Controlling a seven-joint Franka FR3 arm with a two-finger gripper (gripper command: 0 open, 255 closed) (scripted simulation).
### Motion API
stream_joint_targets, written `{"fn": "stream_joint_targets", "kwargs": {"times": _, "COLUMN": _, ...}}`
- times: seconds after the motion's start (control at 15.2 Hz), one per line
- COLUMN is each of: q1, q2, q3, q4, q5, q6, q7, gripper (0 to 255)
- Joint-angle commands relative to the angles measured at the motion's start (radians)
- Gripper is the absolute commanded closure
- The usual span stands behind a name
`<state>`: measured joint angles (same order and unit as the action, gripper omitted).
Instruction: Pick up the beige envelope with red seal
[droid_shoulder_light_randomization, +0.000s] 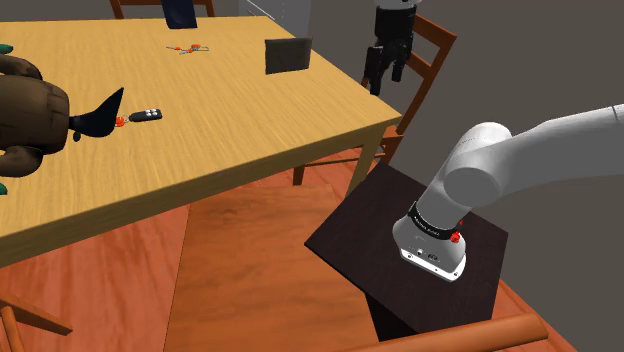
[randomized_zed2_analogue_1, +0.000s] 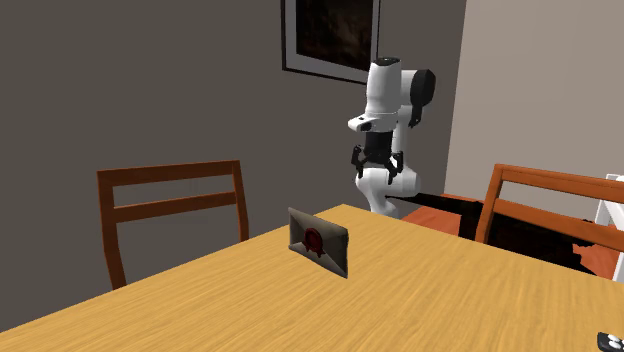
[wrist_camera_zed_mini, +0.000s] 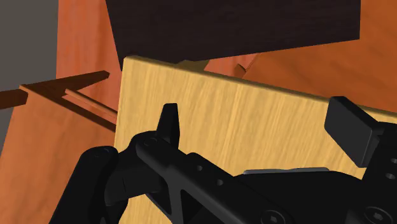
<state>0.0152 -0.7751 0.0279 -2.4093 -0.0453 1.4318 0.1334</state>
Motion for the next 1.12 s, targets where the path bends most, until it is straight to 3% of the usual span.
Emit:
{"fn": "stream_joint_targets", "kwargs": {"times": 0.0, "q1": 0.0, "q2": 0.0, "q3": 0.0, "q4": 0.0, "q5": 0.0, "q6": 0.0, "q7": 0.0, "gripper": 0}}
{"fn": "stream_joint_targets", "kwargs": {"times": 0.53, "q1": 0.063, "q2": 0.199, "q3": -0.175, "q4": 0.12, "q5": -0.129, "q6": 0.161, "q7": -0.431, "gripper": 0}}
{"fn": "stream_joint_targets", "kwargs": {"times": 1.06, "q1": 0.14, "q2": 0.454, "q3": -0.303, "q4": 0.328, "q5": -0.126, "q6": 0.294, "q7": -0.852, "gripper": 0}}
